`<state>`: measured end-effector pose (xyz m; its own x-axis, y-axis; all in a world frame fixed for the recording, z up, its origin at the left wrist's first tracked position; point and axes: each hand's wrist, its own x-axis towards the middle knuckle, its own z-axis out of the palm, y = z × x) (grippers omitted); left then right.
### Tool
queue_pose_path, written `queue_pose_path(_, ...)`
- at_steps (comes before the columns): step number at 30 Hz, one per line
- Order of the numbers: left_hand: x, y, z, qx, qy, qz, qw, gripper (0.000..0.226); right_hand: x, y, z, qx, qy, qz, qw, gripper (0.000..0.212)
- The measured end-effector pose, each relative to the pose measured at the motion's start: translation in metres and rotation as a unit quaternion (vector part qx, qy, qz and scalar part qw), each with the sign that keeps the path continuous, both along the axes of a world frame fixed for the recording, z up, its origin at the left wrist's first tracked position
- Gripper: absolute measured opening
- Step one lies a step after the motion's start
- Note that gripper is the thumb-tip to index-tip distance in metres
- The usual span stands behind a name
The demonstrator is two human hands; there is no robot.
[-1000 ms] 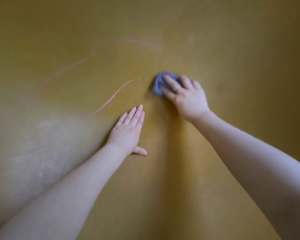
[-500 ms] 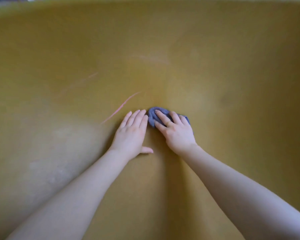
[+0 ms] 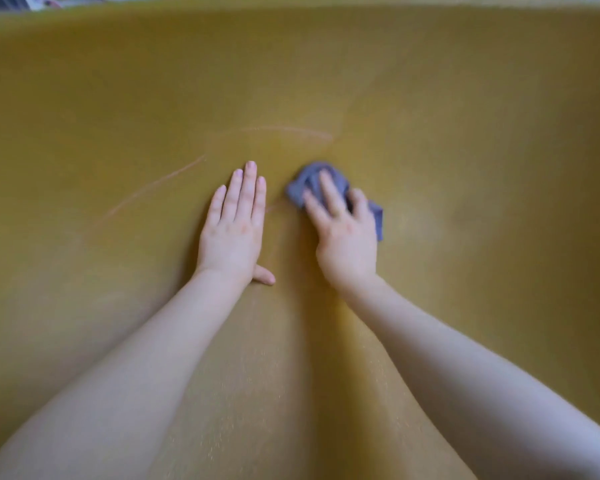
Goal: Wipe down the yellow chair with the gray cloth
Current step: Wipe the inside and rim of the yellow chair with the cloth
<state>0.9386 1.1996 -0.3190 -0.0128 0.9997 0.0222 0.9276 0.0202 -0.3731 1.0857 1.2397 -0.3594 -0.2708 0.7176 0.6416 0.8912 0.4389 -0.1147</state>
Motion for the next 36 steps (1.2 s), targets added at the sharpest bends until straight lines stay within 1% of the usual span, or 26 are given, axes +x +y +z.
queue_pose_path(3, 0.001, -0.001, 0.001, 0.000, -0.004, 0.000, 1.000, 0.145, 0.000, -0.025, -0.018, -0.027, -0.101, 0.081, 0.991, 0.049)
queue_pose_path(5, 0.001, -0.001, 0.002, -0.007, -0.008, 0.002, 1.000, 0.145, 0.012, -0.016, -0.005, -0.009, -0.168, 0.087, 0.982, 0.049)
queue_pose_path(6, 0.001, -0.001, 0.002, -0.010, -0.013, 0.003, 1.000, 0.145, 0.019, -0.005, 0.006, 0.011, -0.184, 0.071, 0.980, 0.049)
queue_pose_path(7, 0.001, -0.001, 0.002, -0.012, -0.015, 0.003, 1.000, 0.146, 0.028, 0.009, 0.019, 0.033, -0.177, 0.042, 0.983, 0.048)
queue_pose_path(9, 0.000, -0.001, 0.000, -0.012, -0.013, 0.002, 1.000, 0.146, 0.043, 0.035, 0.051, 0.052, -0.117, -0.029, 0.991, 0.050)
queue_pose_path(12, -0.001, -0.001, 0.000, -0.016, -0.015, 0.002, 1.000, 0.146, 0.044, 0.056, 0.080, 0.024, -0.024, -0.108, 0.994, 0.063)
queue_pose_path(14, 0.000, 0.000, 0.001, -0.016, -0.018, -0.001, 1.000, 0.146, 0.032, 0.056, 0.081, 0.040, 0.035, -0.132, 0.990, 0.065)
queue_pose_path(15, 0.000, 0.000, 0.002, -0.017, -0.021, -0.002, 1.000, 0.146, 0.025, 0.054, 0.075, 0.047, 0.047, -0.128, 0.990, 0.063)
queue_pose_path(17, 0.000, -0.001, 0.004, -0.020, -0.029, -0.002, 0.999, 0.145, 0.010, 0.039, 0.047, 0.058, 0.023, -0.080, 0.995, 0.057)
queue_pose_path(19, 0.001, -0.002, 0.005, -0.018, -0.033, -0.002, 0.999, 0.145, 0.001, 0.016, 0.013, 0.054, -0.032, -0.003, 0.998, 0.050)
queue_pose_path(21, 0.001, -0.003, 0.005, -0.016, -0.032, -0.001, 0.999, 0.144, 0.000, -0.006, -0.010, 0.032, -0.089, 0.036, 0.995, 0.050)
queue_pose_path(23, 0.002, -0.003, 0.005, -0.014, -0.027, 0.000, 1.000, 0.144, 0.005, -0.012, -0.015, 0.021, -0.128, 0.048, 0.990, 0.052)
queue_pose_path(26, 0.002, -0.003, 0.003, -0.016, -0.023, 0.003, 1.000, 0.144, 0.013, -0.002, 0.000, 0.053, -0.171, 0.059, 0.982, 0.051)
queue_pose_path(27, 0.002, -0.002, 0.002, -0.015, -0.023, 0.003, 1.000, 0.144, 0.016, 0.005, 0.011, 0.062, -0.170, 0.042, 0.983, 0.050)
queue_pose_path(30, 0.000, -0.001, 0.002, -0.019, -0.025, 0.004, 0.999, 0.145, 0.020, 0.034, 0.052, 0.082, -0.099, -0.038, 0.991, 0.050)
queue_pose_path(32, 0.001, 0.000, 0.002, -0.028, -0.027, 0.004, 0.999, 0.145, 0.019, 0.052, 0.076, 0.101, -0.071, -0.080, 0.989, 0.051)
queue_pose_path(34, 0.002, 0.001, 0.002, -0.032, -0.026, 0.005, 0.999, 0.145, 0.017, 0.063, 0.086, 0.125, -0.046, -0.098, 0.986, 0.053)
queue_pose_path(36, 0.001, 0.003, 0.001, -0.031, -0.029, 0.004, 0.999, 0.144, 0.010, 0.065, 0.080, 0.139, -0.017, -0.093, 0.986, 0.055)
